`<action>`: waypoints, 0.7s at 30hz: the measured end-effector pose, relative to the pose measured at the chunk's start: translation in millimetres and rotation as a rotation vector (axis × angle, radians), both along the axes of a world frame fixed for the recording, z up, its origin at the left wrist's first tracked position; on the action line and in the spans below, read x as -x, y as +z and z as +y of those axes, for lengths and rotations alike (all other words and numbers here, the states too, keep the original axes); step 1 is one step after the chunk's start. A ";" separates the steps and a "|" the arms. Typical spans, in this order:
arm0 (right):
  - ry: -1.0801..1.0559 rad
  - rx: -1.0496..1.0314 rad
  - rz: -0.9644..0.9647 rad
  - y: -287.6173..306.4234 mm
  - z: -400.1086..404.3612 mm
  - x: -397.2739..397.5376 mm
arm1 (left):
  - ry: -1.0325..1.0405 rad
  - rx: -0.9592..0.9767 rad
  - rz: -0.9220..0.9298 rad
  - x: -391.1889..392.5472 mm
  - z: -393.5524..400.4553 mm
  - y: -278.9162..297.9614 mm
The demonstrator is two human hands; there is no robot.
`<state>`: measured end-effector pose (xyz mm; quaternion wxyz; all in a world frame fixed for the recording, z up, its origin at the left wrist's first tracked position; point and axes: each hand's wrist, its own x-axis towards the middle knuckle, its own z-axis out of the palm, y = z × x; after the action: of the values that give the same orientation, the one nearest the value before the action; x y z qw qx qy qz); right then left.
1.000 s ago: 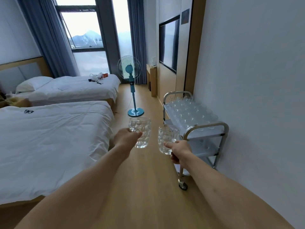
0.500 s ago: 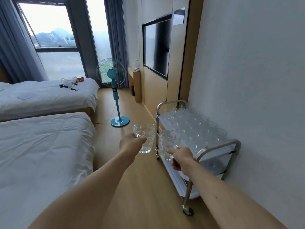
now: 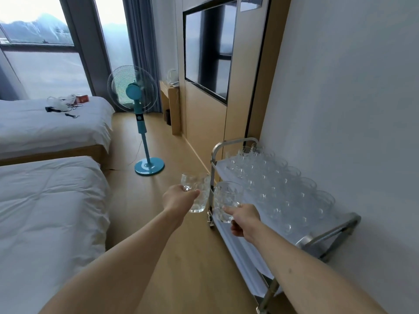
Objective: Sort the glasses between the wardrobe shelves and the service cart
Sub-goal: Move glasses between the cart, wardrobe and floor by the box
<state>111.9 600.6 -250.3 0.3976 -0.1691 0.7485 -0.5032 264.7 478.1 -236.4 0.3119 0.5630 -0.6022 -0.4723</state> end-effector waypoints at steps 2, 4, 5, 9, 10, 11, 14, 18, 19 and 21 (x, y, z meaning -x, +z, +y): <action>-0.007 -0.017 -0.006 -7.9 -36.0 15.2 | -0.013 -0.021 -0.012 16.9 -34.2 -8.8; -0.024 -0.029 -0.014 -15.1 -70.2 30.6 | -0.036 -0.049 -0.026 33.1 -69.1 -15.6; -0.034 -0.029 -0.017 -18.8 -86.5 38.1 | -0.051 -0.058 -0.035 41.4 -86.9 -19.3; -0.066 -0.034 -0.043 -36.1 -147.3 66.8 | -0.104 -0.080 -0.039 75.7 -150.4 -35.0; -0.082 -0.044 -0.045 -41.2 -159.6 72.5 | -0.107 -0.088 -0.047 84.2 -163.3 -39.4; -0.099 -0.052 -0.046 -45.0 -170.7 77.4 | -0.106 -0.098 -0.058 92.2 -175.8 -43.1; -0.149 -0.070 -0.080 -56.6 -202.3 94.8 | -0.131 -0.132 -0.093 116.4 -214.5 -52.6; -0.219 -0.135 -0.067 -79.3 -242.6 118.0 | -0.224 -0.154 -0.113 150.8 -269.7 -72.1; -0.239 -0.145 -0.068 -84.0 -252.2 122.3 | -0.253 -0.168 -0.108 158.6 -282.7 -77.0; -0.296 -0.160 -0.087 -92.3 -271.9 130.9 | -0.306 -0.203 -0.096 174.2 -309.1 -82.5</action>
<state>-19.0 328.7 -342.6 0.3635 -0.0028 0.7848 -0.5020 90.5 169.0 -318.9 0.1490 0.5154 -0.6443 -0.5450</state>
